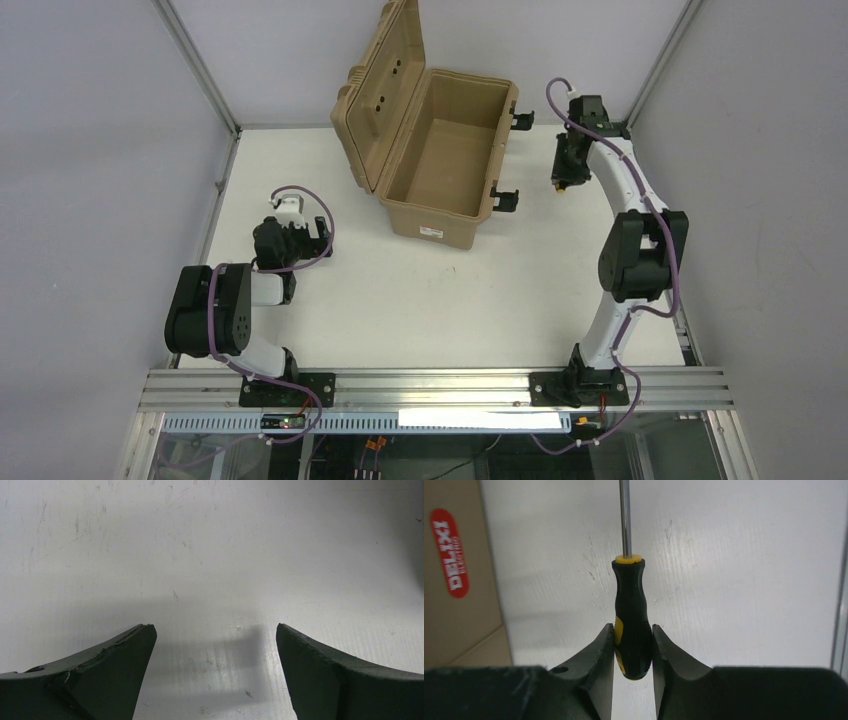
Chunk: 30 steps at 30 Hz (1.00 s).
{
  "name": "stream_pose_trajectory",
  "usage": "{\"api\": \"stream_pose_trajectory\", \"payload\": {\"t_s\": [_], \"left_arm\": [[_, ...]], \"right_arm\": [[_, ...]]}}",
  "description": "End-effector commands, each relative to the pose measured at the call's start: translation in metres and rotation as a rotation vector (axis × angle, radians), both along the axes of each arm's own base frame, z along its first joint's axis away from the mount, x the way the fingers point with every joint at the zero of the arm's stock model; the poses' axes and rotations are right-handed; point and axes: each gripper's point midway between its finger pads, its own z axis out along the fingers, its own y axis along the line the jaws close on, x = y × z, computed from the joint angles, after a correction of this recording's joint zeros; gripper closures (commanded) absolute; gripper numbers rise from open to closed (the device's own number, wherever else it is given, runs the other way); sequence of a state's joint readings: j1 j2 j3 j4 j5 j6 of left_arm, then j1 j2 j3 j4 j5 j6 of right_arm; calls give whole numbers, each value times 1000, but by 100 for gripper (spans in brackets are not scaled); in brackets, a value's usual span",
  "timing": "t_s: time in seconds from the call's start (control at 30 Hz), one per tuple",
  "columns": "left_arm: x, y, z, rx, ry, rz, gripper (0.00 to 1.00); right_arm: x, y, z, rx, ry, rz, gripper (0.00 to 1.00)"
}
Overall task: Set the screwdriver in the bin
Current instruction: Pick up the screwdriver from the center of the board, then place the screwdriver in the bin.
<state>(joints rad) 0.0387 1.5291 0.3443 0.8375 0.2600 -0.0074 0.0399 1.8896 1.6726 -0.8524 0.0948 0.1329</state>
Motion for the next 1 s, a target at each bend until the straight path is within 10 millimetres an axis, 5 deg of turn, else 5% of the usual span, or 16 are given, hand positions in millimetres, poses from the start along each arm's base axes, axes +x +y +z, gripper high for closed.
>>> {"api": "stream_pose_trajectory", "payload": {"t_s": [0.0, 0.47, 0.67, 0.97], "left_arm": [[7, 0, 18, 13, -61, -1, 1], [7, 1, 18, 14, -62, 1, 1], [7, 0, 18, 13, -61, 1, 1], [7, 0, 17, 14, -61, 0, 1]], "right_arm": [[-3, -6, 84, -25, -159, -21, 96], [-23, -12, 212, -55, -367, -58, 95], [-20, 4, 234, -38, -394, -63, 98], [-2, 71, 236, 13, -427, 10, 98]]}}
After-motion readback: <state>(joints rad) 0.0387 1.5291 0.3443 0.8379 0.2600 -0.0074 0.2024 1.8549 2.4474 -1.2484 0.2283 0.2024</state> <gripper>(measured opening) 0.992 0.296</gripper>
